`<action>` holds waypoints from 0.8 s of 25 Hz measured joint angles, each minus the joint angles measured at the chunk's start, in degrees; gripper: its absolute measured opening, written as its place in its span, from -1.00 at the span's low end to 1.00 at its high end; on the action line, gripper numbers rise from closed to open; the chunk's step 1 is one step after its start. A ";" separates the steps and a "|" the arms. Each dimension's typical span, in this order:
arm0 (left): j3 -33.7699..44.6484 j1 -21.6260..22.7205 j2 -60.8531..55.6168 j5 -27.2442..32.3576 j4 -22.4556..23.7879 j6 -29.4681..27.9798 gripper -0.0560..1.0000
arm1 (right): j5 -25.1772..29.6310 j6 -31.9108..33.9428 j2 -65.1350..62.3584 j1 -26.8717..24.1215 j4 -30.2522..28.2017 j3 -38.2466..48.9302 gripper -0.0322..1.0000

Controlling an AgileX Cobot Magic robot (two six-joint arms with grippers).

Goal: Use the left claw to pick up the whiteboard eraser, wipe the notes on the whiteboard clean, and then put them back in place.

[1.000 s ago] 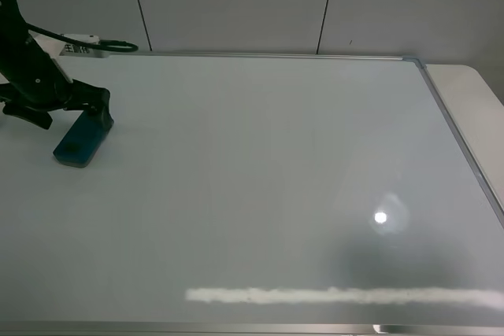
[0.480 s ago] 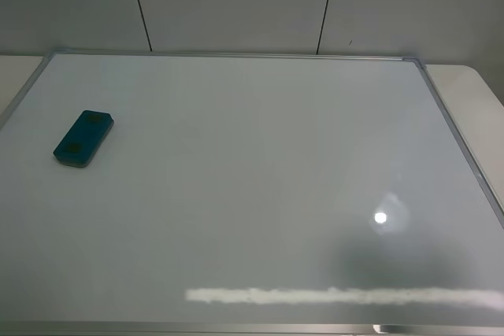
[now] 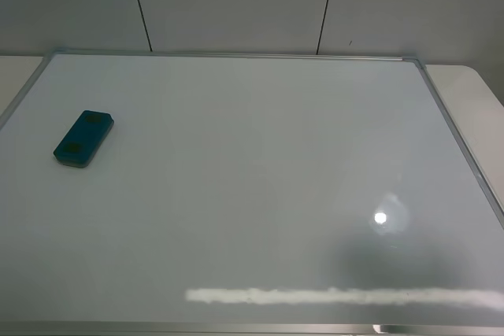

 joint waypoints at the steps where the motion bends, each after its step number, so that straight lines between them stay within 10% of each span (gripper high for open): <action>1: 1.61 -0.06 -2.85 1.00 0.00 0.00 0.98 | 0.00 0.00 0.00 0.00 0.00 0.00 0.98; 9: 11.04 -0.06 -19.86 11.66 0.00 -1.99 0.98 | 0.00 0.00 0.00 0.00 0.00 0.00 0.98; 20: 22.37 -0.06 -22.82 8.34 -3.01 -2.10 0.98 | 0.00 0.00 0.00 0.00 0.00 0.00 0.98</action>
